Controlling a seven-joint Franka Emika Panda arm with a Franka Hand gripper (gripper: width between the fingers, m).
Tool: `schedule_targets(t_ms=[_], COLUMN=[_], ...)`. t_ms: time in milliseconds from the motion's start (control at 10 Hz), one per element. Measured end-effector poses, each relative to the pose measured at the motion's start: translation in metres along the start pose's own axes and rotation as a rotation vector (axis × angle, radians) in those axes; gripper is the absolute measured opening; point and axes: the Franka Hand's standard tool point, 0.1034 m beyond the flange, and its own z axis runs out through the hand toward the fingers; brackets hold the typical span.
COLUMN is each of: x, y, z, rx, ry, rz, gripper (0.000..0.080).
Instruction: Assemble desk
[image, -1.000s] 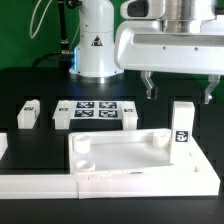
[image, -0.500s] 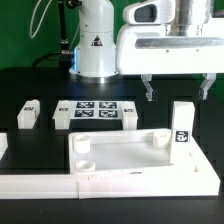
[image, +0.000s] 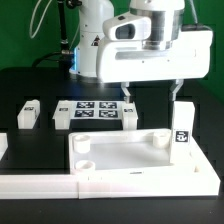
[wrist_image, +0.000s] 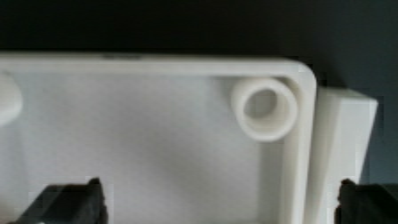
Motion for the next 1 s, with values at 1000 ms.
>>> schedule_targets(t_ms=[1000], x=[-0.081], y=[0.019], z=[0.055], rx=[0.059], ry=[-0.723], rz=[0.167], gripper=[0.0649])
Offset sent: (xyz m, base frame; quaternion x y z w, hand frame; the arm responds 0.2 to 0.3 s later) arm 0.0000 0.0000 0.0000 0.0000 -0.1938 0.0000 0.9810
